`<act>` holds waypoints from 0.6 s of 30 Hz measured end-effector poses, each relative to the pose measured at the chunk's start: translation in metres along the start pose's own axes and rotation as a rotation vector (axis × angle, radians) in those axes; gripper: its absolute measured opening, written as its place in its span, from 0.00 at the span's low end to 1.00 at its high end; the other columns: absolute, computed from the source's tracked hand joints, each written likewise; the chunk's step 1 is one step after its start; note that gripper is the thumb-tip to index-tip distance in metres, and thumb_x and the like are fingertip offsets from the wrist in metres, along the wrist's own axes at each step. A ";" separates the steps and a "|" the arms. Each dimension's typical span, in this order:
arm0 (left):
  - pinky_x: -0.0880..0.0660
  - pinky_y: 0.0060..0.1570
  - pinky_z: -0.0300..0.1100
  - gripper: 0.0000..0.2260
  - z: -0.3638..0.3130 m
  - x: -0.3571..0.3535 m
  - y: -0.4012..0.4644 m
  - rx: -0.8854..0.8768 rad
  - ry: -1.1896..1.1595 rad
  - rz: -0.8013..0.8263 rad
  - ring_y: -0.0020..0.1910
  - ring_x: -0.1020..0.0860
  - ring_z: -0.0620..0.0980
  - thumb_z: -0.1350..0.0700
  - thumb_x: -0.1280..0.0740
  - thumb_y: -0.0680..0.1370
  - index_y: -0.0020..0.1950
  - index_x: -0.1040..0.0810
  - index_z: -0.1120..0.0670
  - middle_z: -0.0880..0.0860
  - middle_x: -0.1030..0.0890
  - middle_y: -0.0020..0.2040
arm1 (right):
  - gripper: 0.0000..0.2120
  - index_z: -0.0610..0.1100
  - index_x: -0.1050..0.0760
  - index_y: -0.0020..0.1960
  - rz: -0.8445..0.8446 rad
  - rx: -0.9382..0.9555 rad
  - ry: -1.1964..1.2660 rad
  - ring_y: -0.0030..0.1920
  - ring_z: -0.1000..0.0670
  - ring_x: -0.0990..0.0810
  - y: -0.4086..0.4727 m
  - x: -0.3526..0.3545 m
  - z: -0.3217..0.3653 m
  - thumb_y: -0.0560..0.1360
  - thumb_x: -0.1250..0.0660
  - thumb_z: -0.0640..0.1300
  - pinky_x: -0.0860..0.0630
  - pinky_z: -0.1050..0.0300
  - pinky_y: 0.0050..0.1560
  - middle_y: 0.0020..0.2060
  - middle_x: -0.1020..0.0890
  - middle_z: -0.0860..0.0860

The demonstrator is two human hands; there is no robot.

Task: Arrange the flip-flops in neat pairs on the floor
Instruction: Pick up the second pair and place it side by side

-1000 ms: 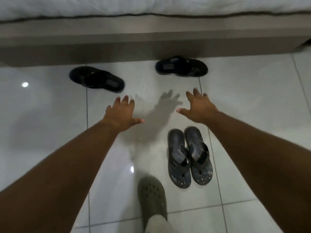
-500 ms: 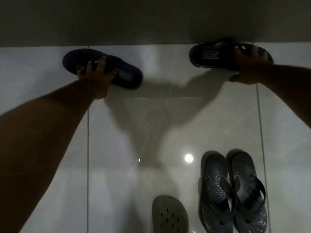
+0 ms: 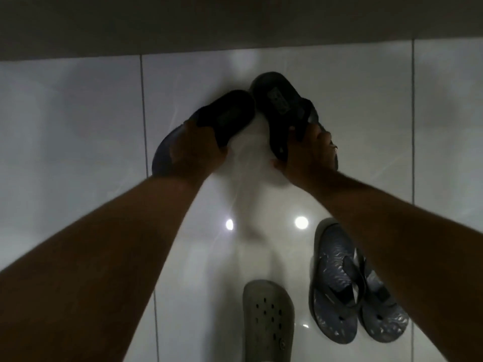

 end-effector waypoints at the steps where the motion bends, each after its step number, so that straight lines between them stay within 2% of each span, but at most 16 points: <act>1: 0.30 0.62 0.59 0.32 0.007 -0.002 -0.006 -0.056 0.102 0.036 0.67 0.32 0.66 0.39 0.33 0.72 0.72 0.32 0.54 0.62 0.33 0.71 | 0.45 0.48 0.48 0.79 -0.016 0.013 0.001 0.69 0.31 0.39 -0.010 -0.006 0.000 0.72 0.33 0.66 0.33 0.33 0.65 0.73 0.43 0.36; 3: 0.38 0.70 0.66 0.40 0.026 -0.016 -0.016 -0.118 0.208 0.155 0.74 0.43 0.68 0.38 0.29 0.68 0.76 0.40 0.46 0.58 0.48 0.78 | 0.42 0.51 0.47 0.79 -0.031 -0.002 0.034 0.69 0.31 0.39 -0.021 -0.019 -0.003 0.72 0.33 0.66 0.31 0.33 0.63 0.74 0.45 0.37; 4: 0.38 0.70 0.64 0.41 0.038 -0.027 -0.021 -0.106 0.190 0.210 0.75 0.44 0.69 0.40 0.27 0.69 0.77 0.43 0.44 0.58 0.56 0.80 | 0.41 0.52 0.46 0.79 -0.015 -0.009 0.054 0.69 0.30 0.39 -0.027 -0.025 -0.002 0.73 0.34 0.65 0.30 0.33 0.63 0.75 0.46 0.38; 5: 0.34 0.70 0.61 0.41 0.044 -0.039 -0.027 -0.094 0.159 0.243 0.74 0.40 0.70 0.45 0.27 0.71 0.78 0.46 0.45 0.58 0.60 0.80 | 0.40 0.52 0.46 0.79 -0.001 -0.005 0.068 0.70 0.30 0.40 -0.034 -0.029 0.001 0.74 0.34 0.65 0.31 0.33 0.64 0.76 0.48 0.38; 6: 0.29 0.66 0.57 0.39 0.045 -0.049 -0.036 -0.097 0.126 0.250 0.71 0.34 0.69 0.50 0.29 0.73 0.78 0.46 0.46 0.60 0.58 0.80 | 0.39 0.52 0.46 0.79 0.010 0.000 0.075 0.71 0.30 0.41 -0.040 -0.034 0.005 0.74 0.35 0.64 0.32 0.33 0.65 0.77 0.50 0.38; 7: 0.26 0.62 0.54 0.34 0.043 -0.058 -0.044 -0.109 0.046 0.232 0.66 0.28 0.66 0.53 0.31 0.75 0.77 0.42 0.46 0.60 0.49 0.79 | 0.38 0.52 0.46 0.79 0.019 0.007 0.074 0.71 0.30 0.41 -0.047 -0.037 0.009 0.75 0.36 0.64 0.33 0.33 0.66 0.77 0.52 0.38; 8: 0.24 0.56 0.50 0.28 0.038 -0.063 -0.056 -0.128 -0.091 0.181 0.62 0.24 0.62 0.54 0.33 0.76 0.74 0.36 0.45 0.58 0.36 0.75 | 0.36 0.53 0.44 0.78 0.015 0.010 0.052 0.71 0.29 0.41 -0.054 -0.040 0.012 0.76 0.36 0.63 0.34 0.32 0.66 0.78 0.55 0.38; 9: 0.24 0.51 0.47 0.21 0.035 -0.067 -0.069 -0.134 -0.148 0.083 0.57 0.21 0.59 0.51 0.34 0.76 0.68 0.31 0.44 0.55 0.25 0.65 | 0.35 0.54 0.43 0.78 0.010 0.015 0.012 0.72 0.29 0.43 -0.060 -0.044 0.013 0.76 0.36 0.63 0.36 0.31 0.67 0.78 0.58 0.39; 10: 0.25 0.48 0.45 0.15 0.034 -0.071 -0.082 -0.092 -0.194 0.007 0.53 0.20 0.57 0.49 0.35 0.76 0.63 0.27 0.43 0.53 0.20 0.56 | 0.33 0.55 0.43 0.77 0.015 0.021 -0.019 0.73 0.28 0.46 -0.067 -0.050 0.014 0.76 0.37 0.63 0.40 0.28 0.68 0.78 0.62 0.40; 12: 0.25 0.46 0.46 0.13 0.031 -0.092 -0.104 -0.045 -0.326 0.021 0.50 0.19 0.58 0.48 0.35 0.76 0.60 0.25 0.45 0.53 0.19 0.50 | 0.32 0.57 0.43 0.77 0.071 0.027 -0.022 0.75 0.26 0.53 -0.083 -0.066 0.016 0.77 0.38 0.62 0.47 0.24 0.69 0.78 0.67 0.42; 13: 0.27 0.46 0.46 0.13 0.028 -0.096 -0.115 0.001 -0.362 0.043 0.51 0.20 0.59 0.50 0.35 0.76 0.60 0.25 0.48 0.54 0.20 0.51 | 0.31 0.57 0.43 0.77 0.102 0.030 0.014 0.74 0.26 0.53 -0.092 -0.073 0.016 0.77 0.38 0.61 0.47 0.23 0.69 0.78 0.68 0.43; 15: 0.31 0.48 0.43 0.14 0.026 -0.102 -0.132 0.027 -0.357 0.101 0.54 0.22 0.59 0.53 0.33 0.76 0.61 0.24 0.56 0.58 0.21 0.56 | 0.31 0.58 0.45 0.77 0.131 0.041 0.109 0.72 0.25 0.46 -0.106 -0.089 0.020 0.78 0.37 0.57 0.43 0.25 0.68 0.78 0.66 0.42; 16: 0.32 0.49 0.42 0.15 0.029 -0.103 -0.136 0.031 -0.311 0.077 0.55 0.22 0.60 0.54 0.31 0.75 0.60 0.24 0.58 0.59 0.22 0.58 | 0.33 0.59 0.48 0.78 0.146 0.009 0.166 0.70 0.26 0.42 -0.111 -0.095 0.022 0.78 0.36 0.56 0.41 0.27 0.68 0.79 0.62 0.40; 18: 0.27 0.52 0.43 0.18 0.034 -0.108 -0.148 0.098 -0.341 0.101 0.55 0.22 0.61 0.53 0.28 0.73 0.60 0.24 0.57 0.61 0.22 0.60 | 0.38 0.58 0.57 0.79 0.162 -0.143 0.390 0.66 0.28 0.35 -0.123 -0.106 0.022 0.78 0.37 0.56 0.37 0.32 0.67 0.75 0.45 0.34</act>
Point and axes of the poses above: each hand's wrist, its own y-axis towards the middle knuckle, its own x-axis out of the back of the hand, z = x × y, the point moved 4 cm from there along y, towards the middle knuckle
